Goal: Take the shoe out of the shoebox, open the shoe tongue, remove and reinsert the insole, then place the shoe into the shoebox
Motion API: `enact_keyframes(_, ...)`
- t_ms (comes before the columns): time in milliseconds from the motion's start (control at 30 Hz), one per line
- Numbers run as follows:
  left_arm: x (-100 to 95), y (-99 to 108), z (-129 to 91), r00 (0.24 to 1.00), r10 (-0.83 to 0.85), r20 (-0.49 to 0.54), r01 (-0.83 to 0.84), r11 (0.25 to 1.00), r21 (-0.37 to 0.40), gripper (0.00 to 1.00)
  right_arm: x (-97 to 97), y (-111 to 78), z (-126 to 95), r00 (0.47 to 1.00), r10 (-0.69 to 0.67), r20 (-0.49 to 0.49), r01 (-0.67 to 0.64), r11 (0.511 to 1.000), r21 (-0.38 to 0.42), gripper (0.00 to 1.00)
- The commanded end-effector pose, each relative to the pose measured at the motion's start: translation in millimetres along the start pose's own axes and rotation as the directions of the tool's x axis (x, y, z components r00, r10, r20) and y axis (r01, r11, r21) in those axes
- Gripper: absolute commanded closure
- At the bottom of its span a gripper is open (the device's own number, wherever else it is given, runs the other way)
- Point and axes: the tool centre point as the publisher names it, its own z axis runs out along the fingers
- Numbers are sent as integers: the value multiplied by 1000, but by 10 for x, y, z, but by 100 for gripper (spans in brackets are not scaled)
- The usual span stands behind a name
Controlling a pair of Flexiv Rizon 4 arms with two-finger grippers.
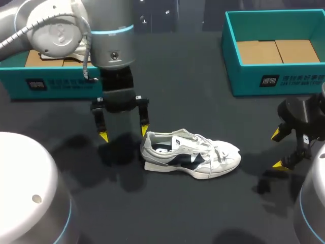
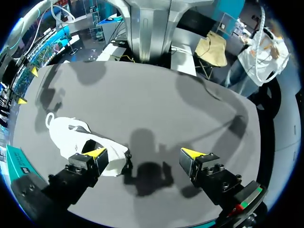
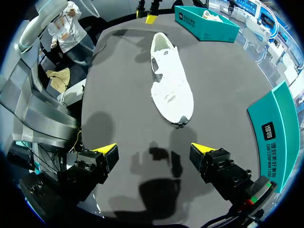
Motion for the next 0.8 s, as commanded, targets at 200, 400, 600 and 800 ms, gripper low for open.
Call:
enact_keyframes(200,100,30,13,994,3,105,-5,1000,10,0,11,-1,3,1000,0,2,0,1000,1,0)
enact_keyframes(400,224,58,-105,947,-174,269,131,976,172,0,11,-1,3,1000,0,2,0,1000,1,0)
enact_keyframes(600,431,183,-120,761,-460,457,353,885,303,0,11,-1,3,1000,0,2,0,1000,1,0)
enact_keyframes(800,560,167,-1,614,-616,494,438,787,435,0,11,-1,3,1000,0,2,0,1000,1,0)
